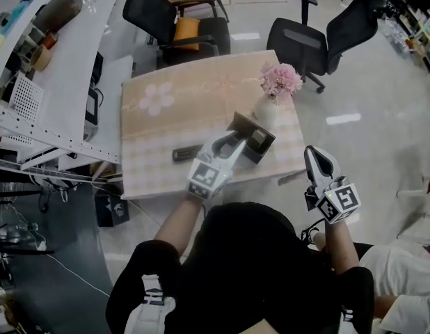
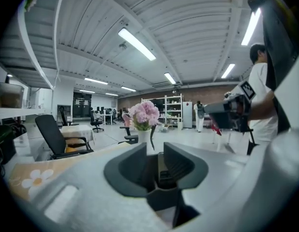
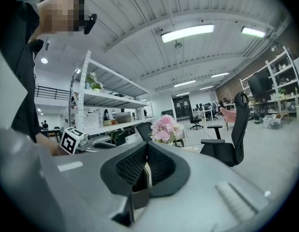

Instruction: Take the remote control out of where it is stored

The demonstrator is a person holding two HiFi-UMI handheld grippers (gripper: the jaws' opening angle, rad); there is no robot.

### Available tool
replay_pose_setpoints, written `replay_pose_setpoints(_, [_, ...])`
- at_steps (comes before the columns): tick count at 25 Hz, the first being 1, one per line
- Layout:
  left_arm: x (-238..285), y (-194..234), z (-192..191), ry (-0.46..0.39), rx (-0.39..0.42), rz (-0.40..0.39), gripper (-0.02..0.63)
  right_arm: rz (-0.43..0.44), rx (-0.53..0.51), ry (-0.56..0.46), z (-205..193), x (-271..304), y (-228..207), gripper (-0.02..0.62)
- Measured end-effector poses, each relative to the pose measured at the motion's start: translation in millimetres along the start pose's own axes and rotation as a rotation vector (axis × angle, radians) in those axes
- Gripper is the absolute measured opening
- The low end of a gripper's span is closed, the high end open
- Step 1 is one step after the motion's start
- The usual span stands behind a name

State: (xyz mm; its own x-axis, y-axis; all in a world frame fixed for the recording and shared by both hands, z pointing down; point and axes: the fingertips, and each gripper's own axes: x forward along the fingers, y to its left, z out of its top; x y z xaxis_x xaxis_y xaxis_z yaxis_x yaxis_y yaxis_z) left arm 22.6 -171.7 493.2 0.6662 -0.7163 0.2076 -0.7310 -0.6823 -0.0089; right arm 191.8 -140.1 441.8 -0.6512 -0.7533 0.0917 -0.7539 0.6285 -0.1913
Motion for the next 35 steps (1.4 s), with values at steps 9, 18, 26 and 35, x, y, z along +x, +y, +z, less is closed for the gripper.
replay_pose_setpoints(9, [40.0,-15.7,-19.6,0.049,0.013,-0.03,0.197,-0.102,0.025,-0.008,-3.8,-35.0,-23.2,0.005])
replay_pose_setpoints(18, [68.3,-25.1,-50.4,0.122,0.02,-0.019,0.261,-0.196,0.035,-0.009,-8.3,-66.8,-40.2,0.005])
replay_pose_setpoints(26, [80.8,-27.8,-59.0,0.15,0.019,-0.024,0.245,-0.241,0.04,-0.014,-9.0,-81.0,-42.8,0.005])
replay_pose_setpoints(35, [84.5,-28.6,-57.7,0.135,0.021,0.014,0.202,-0.266,0.044,-0.021,-8.1,-86.0,-43.3,0.005])
